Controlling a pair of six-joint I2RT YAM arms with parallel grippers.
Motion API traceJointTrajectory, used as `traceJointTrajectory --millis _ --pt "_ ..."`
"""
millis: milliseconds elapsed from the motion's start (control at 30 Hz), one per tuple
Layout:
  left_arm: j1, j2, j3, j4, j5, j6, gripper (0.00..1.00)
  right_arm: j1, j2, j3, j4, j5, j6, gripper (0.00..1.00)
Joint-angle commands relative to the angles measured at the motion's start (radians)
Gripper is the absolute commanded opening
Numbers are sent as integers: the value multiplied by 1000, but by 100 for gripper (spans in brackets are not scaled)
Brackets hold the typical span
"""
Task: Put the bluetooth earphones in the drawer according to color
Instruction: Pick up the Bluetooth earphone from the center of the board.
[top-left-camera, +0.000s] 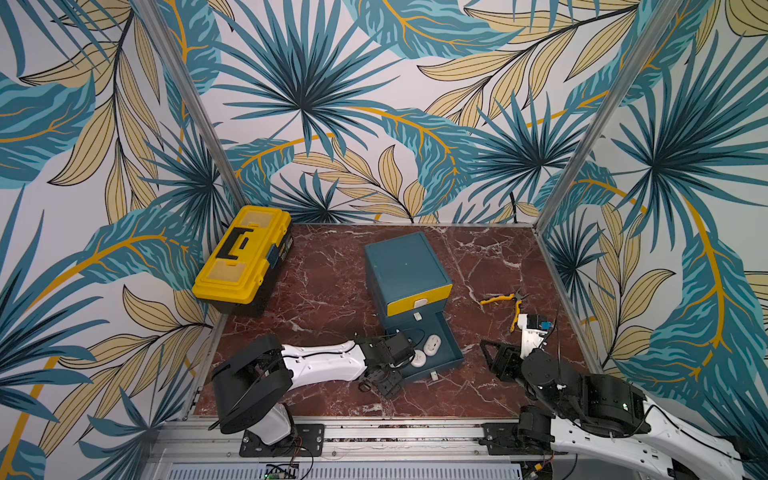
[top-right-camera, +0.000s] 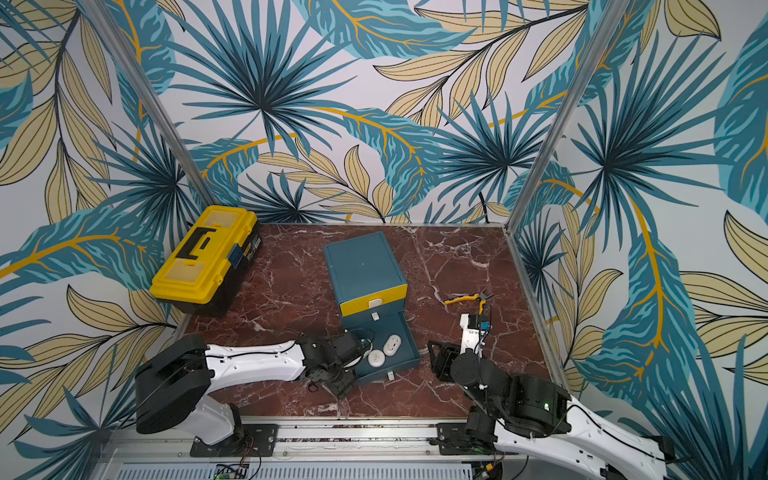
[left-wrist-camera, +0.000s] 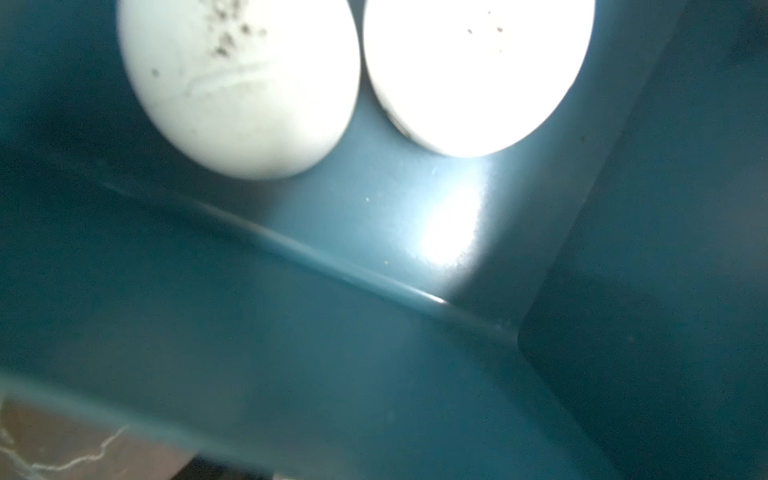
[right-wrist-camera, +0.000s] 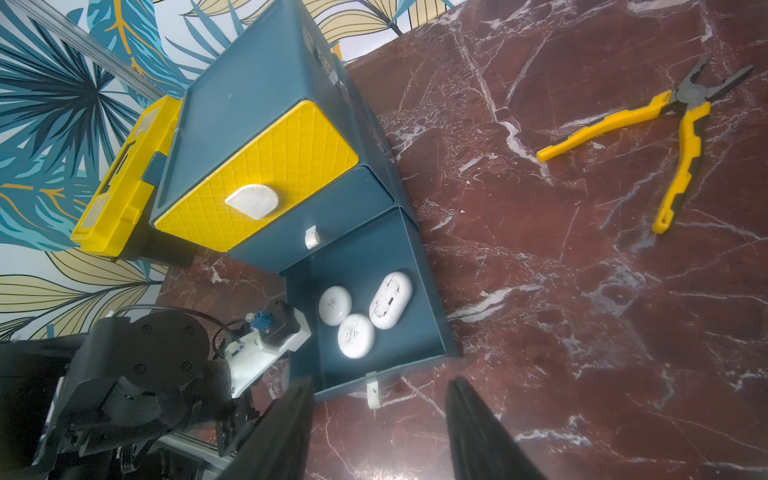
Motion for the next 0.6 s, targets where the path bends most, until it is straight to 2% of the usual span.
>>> traceJointTrajectory --millis 0,167,333,567 --pt "9 40 7 23 40 24 75 3 2 13 -12 18 -12 56" --pt "10 51 14 13 54 21 60 3 6 14 -10 17 -12 56" --pt "10 9 18 -25 55 2 57 2 1 14 -12 16 -11 56" --pt "-29 -143 72 -227 -5 -24 55 3 2 11 -10 17 -11 56"
